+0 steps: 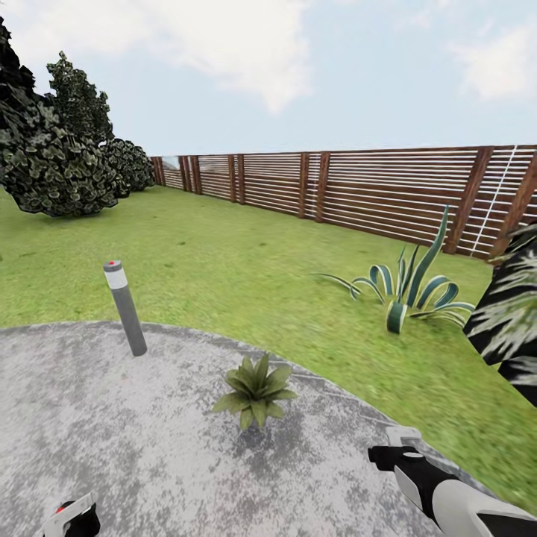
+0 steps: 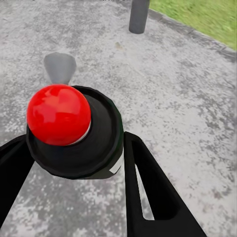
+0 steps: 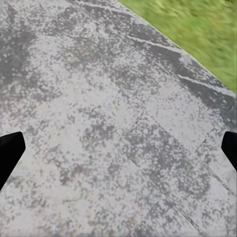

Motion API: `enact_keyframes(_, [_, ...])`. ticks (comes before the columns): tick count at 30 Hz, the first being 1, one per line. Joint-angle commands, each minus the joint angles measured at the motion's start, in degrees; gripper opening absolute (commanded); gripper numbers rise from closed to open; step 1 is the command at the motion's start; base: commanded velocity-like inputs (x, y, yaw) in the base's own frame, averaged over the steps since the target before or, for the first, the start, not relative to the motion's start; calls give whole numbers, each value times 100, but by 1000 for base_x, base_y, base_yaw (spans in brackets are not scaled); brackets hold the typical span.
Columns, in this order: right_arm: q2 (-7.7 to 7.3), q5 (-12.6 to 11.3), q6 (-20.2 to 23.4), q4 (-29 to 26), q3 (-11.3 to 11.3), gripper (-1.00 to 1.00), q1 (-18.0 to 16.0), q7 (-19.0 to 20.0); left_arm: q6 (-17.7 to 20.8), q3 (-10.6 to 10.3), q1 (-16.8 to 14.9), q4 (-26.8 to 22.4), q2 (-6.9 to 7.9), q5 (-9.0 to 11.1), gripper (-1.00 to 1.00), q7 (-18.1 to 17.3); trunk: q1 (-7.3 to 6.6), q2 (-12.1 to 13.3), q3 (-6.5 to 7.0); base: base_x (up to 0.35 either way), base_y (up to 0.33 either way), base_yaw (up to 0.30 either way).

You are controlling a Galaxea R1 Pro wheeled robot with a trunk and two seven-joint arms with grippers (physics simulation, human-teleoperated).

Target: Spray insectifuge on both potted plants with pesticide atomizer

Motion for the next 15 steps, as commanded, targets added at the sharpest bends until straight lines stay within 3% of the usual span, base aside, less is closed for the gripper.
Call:
enact_keyframes(1, [1, 52, 10, -3, -46, 100, -2, -13, -17, 49, -8, 0, -1, -20, -100, -47, -23, 39, 13, 0, 0, 0])
enact_keyframes(15, [10, 53, 10, -3, -40, 100, -2, -17, -17, 49, -8, 0, -1, -20, -100, -47, -331, 601, 264, 0, 0, 0])
